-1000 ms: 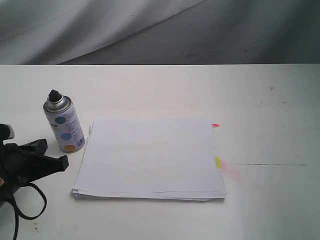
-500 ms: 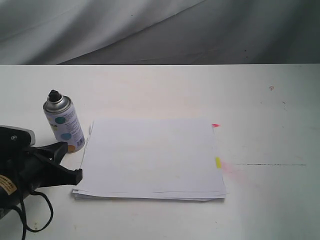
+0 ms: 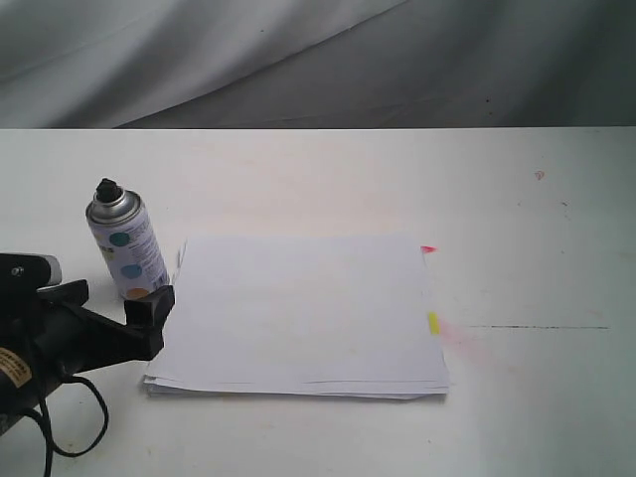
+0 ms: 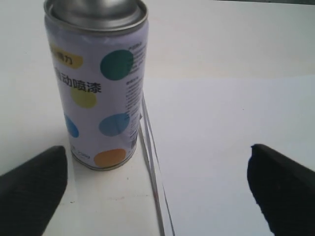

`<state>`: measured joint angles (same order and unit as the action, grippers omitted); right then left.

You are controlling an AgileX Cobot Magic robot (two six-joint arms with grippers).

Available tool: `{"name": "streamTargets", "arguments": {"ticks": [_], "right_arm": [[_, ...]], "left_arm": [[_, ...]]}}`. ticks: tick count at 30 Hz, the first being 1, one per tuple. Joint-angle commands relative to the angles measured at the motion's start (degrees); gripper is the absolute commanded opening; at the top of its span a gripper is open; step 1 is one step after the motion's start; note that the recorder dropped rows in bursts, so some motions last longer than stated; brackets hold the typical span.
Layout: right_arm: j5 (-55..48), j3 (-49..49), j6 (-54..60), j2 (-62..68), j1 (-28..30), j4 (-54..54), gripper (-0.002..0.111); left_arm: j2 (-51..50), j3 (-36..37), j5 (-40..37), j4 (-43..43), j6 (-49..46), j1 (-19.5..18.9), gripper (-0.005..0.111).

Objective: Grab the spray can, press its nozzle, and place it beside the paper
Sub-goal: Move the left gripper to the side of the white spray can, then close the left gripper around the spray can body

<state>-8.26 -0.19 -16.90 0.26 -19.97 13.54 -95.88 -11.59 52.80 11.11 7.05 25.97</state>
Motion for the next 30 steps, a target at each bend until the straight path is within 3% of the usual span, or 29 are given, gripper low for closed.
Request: {"name": "streamTargets", "arguments": {"ticks": [1, 10, 17, 21, 30], "right_arm": [[0.1, 0.2, -0.1, -0.3, 0.0, 0.3, 0.000], [0.1, 0.2, -0.1, -0.3, 0.0, 0.3, 0.000], [0.1, 0.2, -0.1, -0.3, 0.0, 0.3, 0.000], [0.1, 0.2, -0.1, -0.3, 0.0, 0.3, 0.000], [0.1, 0.2, -0.1, -0.3, 0.0, 0.3, 0.000]], "left_arm": [[-0.2, -0.1, 1.0, 0.4, 0.6, 0.3, 0.094], [-0.2, -0.2, 4.3, 0.4, -0.2, 0.3, 0.094], [-0.2, -4.8, -1.5, 1.1, -4.2, 0.3, 0.094], [-0.2, -6.4, -4.1, 6.6, -7.6, 0.3, 0.094], [-1.8, -6.7, -2.6, 8.1, -10.6, 0.3, 0.094]]}}
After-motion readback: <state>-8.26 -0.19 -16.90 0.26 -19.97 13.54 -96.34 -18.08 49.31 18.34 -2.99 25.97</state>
